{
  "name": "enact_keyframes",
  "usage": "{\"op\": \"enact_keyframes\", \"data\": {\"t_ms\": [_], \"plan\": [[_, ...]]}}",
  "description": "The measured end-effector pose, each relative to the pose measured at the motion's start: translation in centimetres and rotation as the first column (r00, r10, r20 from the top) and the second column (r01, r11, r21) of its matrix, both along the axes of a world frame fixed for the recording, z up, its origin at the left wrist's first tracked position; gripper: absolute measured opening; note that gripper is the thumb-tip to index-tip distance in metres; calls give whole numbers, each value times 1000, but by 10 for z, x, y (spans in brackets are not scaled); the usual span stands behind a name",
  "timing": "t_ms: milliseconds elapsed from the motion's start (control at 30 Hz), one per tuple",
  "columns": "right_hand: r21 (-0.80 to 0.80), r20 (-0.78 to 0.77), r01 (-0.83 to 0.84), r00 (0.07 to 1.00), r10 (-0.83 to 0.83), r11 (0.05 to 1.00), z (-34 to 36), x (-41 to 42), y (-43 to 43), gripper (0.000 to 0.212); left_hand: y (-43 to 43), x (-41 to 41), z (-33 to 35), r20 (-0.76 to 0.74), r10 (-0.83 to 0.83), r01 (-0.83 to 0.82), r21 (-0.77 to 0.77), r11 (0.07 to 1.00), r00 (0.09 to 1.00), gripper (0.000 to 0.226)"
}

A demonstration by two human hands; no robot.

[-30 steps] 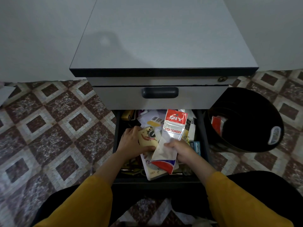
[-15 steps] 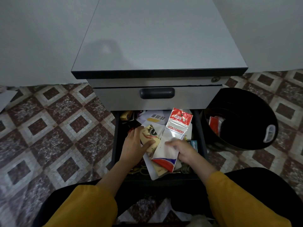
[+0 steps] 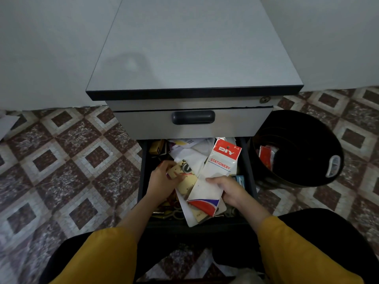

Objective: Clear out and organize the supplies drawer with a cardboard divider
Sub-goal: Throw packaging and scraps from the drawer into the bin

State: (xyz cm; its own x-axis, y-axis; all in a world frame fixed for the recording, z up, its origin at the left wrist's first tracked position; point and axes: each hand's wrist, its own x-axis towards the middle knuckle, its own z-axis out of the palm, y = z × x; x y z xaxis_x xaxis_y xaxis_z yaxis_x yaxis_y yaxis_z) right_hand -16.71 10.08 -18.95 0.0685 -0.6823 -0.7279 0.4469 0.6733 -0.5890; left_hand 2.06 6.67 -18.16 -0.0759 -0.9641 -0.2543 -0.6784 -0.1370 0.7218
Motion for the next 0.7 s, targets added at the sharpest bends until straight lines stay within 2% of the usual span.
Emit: {"op": "enact_keyframes", "data": {"t_ms": [167,267,400,533,700], "plan": [[14,-21,41,999,-41,999,1,4,-1,20,-1,-2,4,-18,107,-108,-98,989,994,59],[19,-13,24,1000,-24,1000,2,5,0,19,-3,-7,11,-61,136,-139,-39,990,989,63],[7,-3,11,1000,-11,1000,4,4,4,14,-3,-10,12,-33,118,-116,58,992,993,49],[-22,6,12,1000,-12,1000,6,2,7,13,-1,-14,13,-12,110,-109,76,991,994,30],[-35,-26,-28,999,27,999,7,1,11,17,2,-15,10,10,104,-104,108,989,995,17]]}}
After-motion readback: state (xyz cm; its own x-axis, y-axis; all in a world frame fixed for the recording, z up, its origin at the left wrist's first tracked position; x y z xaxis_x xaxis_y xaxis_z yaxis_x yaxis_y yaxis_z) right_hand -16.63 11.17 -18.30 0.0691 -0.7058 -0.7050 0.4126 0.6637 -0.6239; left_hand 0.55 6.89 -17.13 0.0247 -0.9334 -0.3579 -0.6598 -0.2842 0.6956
